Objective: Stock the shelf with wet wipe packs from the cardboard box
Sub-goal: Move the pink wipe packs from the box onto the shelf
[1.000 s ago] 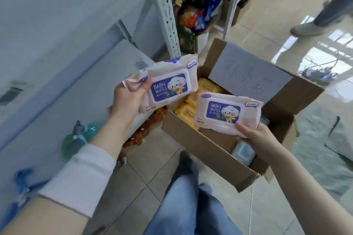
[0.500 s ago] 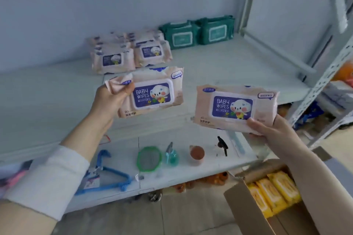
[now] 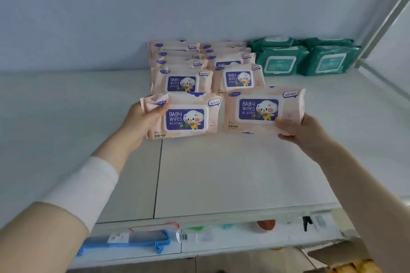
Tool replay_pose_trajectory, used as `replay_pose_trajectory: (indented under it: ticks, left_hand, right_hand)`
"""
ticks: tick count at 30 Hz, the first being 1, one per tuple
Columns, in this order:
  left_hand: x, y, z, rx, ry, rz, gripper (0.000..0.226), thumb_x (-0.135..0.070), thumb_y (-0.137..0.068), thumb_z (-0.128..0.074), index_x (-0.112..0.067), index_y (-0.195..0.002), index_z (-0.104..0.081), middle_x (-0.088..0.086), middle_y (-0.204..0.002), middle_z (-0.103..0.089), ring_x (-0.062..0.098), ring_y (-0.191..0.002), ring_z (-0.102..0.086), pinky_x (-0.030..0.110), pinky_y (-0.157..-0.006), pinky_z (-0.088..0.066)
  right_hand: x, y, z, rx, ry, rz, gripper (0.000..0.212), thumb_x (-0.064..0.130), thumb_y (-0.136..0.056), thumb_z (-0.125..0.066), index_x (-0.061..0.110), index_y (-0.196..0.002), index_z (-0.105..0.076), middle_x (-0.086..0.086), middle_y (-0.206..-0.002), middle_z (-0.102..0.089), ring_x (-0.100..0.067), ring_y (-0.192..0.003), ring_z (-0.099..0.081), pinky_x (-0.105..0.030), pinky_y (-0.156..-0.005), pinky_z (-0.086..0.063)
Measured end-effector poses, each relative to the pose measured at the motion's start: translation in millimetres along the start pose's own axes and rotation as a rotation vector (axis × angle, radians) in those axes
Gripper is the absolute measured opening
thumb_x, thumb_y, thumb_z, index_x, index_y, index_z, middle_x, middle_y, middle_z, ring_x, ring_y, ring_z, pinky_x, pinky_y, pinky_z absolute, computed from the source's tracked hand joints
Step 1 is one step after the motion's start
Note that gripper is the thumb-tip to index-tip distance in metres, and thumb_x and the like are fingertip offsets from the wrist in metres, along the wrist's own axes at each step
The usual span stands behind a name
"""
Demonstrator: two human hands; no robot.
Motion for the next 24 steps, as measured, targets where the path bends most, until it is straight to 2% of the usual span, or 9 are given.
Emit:
replay_pose_trajectory:
  ticks: [2,4,7,11,14,16,19,21,24]
  left_hand:
    - [3,-27,-3,0.008,-0.004,-0.013,0.031,-0.004,-0.087,-0.058,-0.014,-0.117,-0.059,-0.013,-0.080,-0.074,0.003,-0.072,-0.069,0.017,-0.064,-0.055]
    - [8,-48,-1,-0.046,-0.005,0.003,0.033,-0.005,-0.087,-0.059,-0.011,-0.119,-0.058,-0.009,-0.087,-0.072,0.003,-0.072,-0.069,0.019,-0.066,-0.056]
    - [16,-70,4,-0.170,-0.136,0.017,0.035,-0.010,-0.083,-0.066,-0.010,-0.118,-0.061,0.006,-0.100,-0.069,0.012,-0.079,-0.068,0.026,-0.077,-0.055]
    - [11,-86,10,-0.283,-0.429,-0.093,0.035,-0.018,-0.074,-0.075,-0.010,-0.108,-0.067,0.009,-0.105,-0.069,0.016,-0.088,-0.066,0.019,-0.076,-0.053]
    - [8,-85,4,-0.327,-0.558,-0.132,0.043,-0.028,-0.070,-0.077,-0.008,-0.108,-0.067,0.015,-0.110,-0.067,0.032,-0.106,-0.060,0.045,-0.094,-0.047]
    - [2,-81,0,-0.377,-0.659,-0.181,0.052,-0.030,-0.070,-0.077,-0.009,-0.114,-0.061,0.015,-0.114,-0.063,0.032,-0.109,-0.056,0.046,-0.099,-0.040]
    - [-12,-71,-10,-0.398,-0.843,-0.256,0.068,-0.027,-0.072,-0.076,-0.012,-0.131,-0.046,0.011,-0.127,-0.054,0.029,-0.121,-0.045,0.035,-0.104,-0.027]
    - [-24,-63,-26,-0.325,-1.041,-0.337,0.072,-0.028,-0.076,-0.072,-0.015,-0.138,-0.038,0.010,-0.138,-0.044,0.029,-0.130,-0.037,0.037,-0.105,-0.026]
    - [-37,-39,-69,-0.135,-1.318,-0.489,0.066,-0.026,-0.084,-0.063,-0.012,-0.141,-0.033,0.013,-0.148,-0.032,0.032,-0.138,-0.025,0.043,-0.111,-0.023]
  right_hand:
    - [6,-36,-8,0.045,0.039,0.007,0.017,0.008,-0.082,-0.065,0.019,-0.094,-0.064,0.014,-0.083,-0.073,0.000,-0.071,-0.070,-0.016,-0.056,-0.054]
    - [6,-70,-17,0.060,0.083,-0.002,0.017,0.008,-0.082,-0.066,0.018,-0.095,-0.063,0.014,-0.082,-0.073,0.000,-0.069,-0.069,-0.014,-0.055,-0.053]
    - [2,-105,-18,-0.054,0.203,0.016,0.023,0.011,-0.077,-0.073,0.018,-0.097,-0.063,0.009,-0.081,-0.067,0.001,-0.062,-0.063,-0.008,-0.050,-0.048]
    - [0,-126,-13,-0.153,0.425,0.062,0.034,0.024,-0.071,-0.080,0.019,-0.101,-0.065,0.001,-0.090,-0.066,-0.013,-0.073,-0.060,-0.022,-0.059,-0.042]
    - [2,-128,-8,-0.245,0.565,0.081,0.052,0.035,-0.066,-0.082,0.012,-0.106,-0.058,-0.003,-0.096,-0.061,-0.020,-0.082,-0.054,-0.025,-0.056,-0.039]
    - [5,-126,-7,-0.294,0.611,0.054,0.065,0.040,-0.063,-0.083,0.014,-0.114,-0.051,-0.006,-0.109,-0.060,-0.025,-0.099,-0.054,-0.033,-0.073,-0.047]
    - [16,-116,-13,-0.303,0.766,0.055,0.085,0.043,-0.069,-0.078,0.014,-0.137,-0.036,-0.010,-0.134,-0.049,-0.030,-0.127,-0.037,-0.043,-0.105,-0.035]
    - [29,-98,-18,-0.306,0.944,0.112,0.089,0.044,-0.077,-0.070,0.012,-0.146,-0.023,-0.012,-0.145,-0.036,-0.031,-0.134,-0.028,-0.041,-0.111,-0.026]
    - [39,-59,-15,-0.292,1.264,0.218,0.079,0.041,-0.087,-0.060,0.012,-0.148,-0.018,-0.013,-0.151,-0.026,-0.032,-0.141,-0.019,-0.042,-0.113,-0.021]
Point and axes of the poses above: each hand's wrist, its own y-axis away from the middle knuckle, its own z-axis out of the back of the hand, x = y × z, the point moved 7 cm from there along -y, towards the middle knuckle
